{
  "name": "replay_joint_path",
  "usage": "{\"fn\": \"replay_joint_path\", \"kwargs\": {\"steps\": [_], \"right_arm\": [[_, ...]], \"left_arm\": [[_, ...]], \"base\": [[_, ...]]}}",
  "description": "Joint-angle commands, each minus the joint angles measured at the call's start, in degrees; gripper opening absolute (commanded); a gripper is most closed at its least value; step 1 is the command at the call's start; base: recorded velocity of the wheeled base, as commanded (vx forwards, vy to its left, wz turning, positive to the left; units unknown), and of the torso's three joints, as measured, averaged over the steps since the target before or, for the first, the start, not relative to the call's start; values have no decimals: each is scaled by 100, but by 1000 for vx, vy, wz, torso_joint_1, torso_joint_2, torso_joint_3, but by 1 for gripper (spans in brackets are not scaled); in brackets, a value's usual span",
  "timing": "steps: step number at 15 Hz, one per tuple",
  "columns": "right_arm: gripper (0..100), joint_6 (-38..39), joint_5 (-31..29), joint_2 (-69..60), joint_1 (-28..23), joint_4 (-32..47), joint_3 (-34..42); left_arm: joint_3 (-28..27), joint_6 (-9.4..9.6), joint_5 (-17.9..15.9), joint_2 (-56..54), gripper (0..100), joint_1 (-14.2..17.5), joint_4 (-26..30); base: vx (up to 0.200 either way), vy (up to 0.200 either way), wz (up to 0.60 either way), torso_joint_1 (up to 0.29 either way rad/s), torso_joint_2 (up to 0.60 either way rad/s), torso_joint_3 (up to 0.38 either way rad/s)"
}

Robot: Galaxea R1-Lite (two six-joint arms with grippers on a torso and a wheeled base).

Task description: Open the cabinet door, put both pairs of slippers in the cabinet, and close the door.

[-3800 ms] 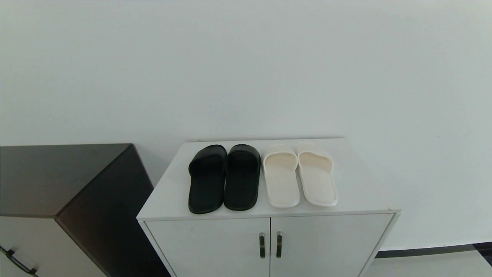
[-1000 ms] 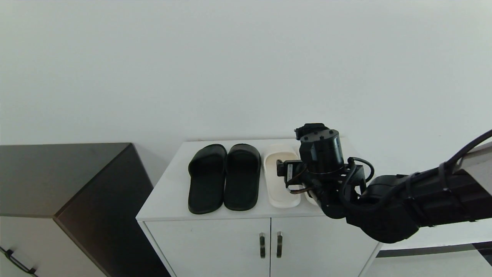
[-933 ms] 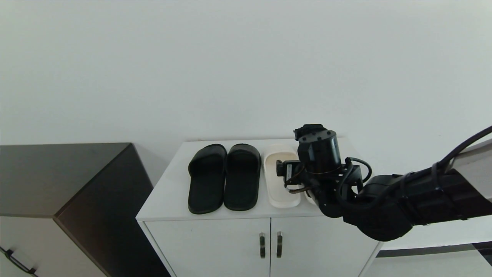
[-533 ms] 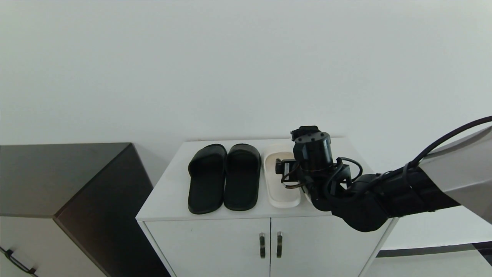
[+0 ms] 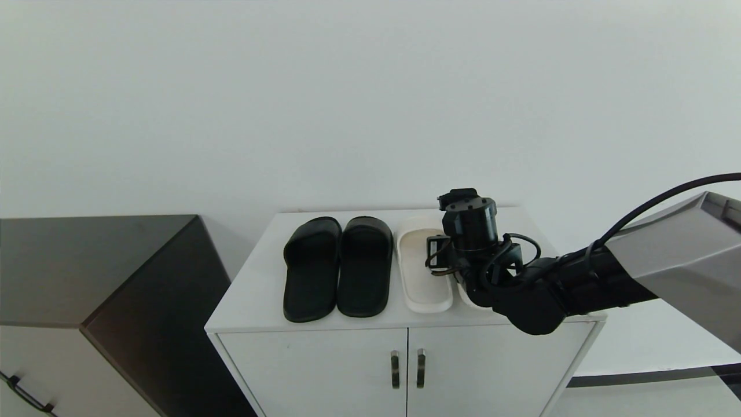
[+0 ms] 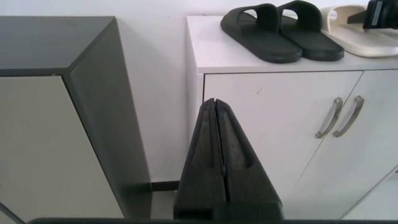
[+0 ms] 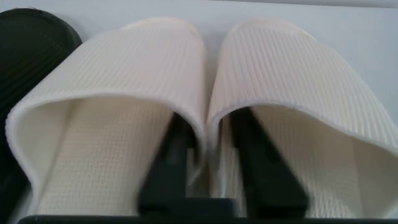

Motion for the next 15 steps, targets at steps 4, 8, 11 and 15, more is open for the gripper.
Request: {"fn": "replay_joint_path", "kwargs": {"steps": [4, 8, 11, 15], "right_arm": [[0, -106, -27, -52, -2, -29, 85], [0, -352, 8, -307, -2, -302, 191], [0, -352, 412, -975, 16, -302, 744], [0, -343, 1915, -2460, 227, -275, 2361]], "left_arm": [[0, -66, -1, -1, 0, 1, -9], [0, -75, 8, -1, 0, 1, -36], [0, -83, 16, -1, 0, 1, -36], [0, -92, 8, 8, 0, 1, -36]], "base": [[0, 0, 0, 0, 0, 0], [0, 0, 0, 0, 0, 0], [0, 0, 0, 0, 0, 0], [0, 0, 0, 0, 0, 0]]}}
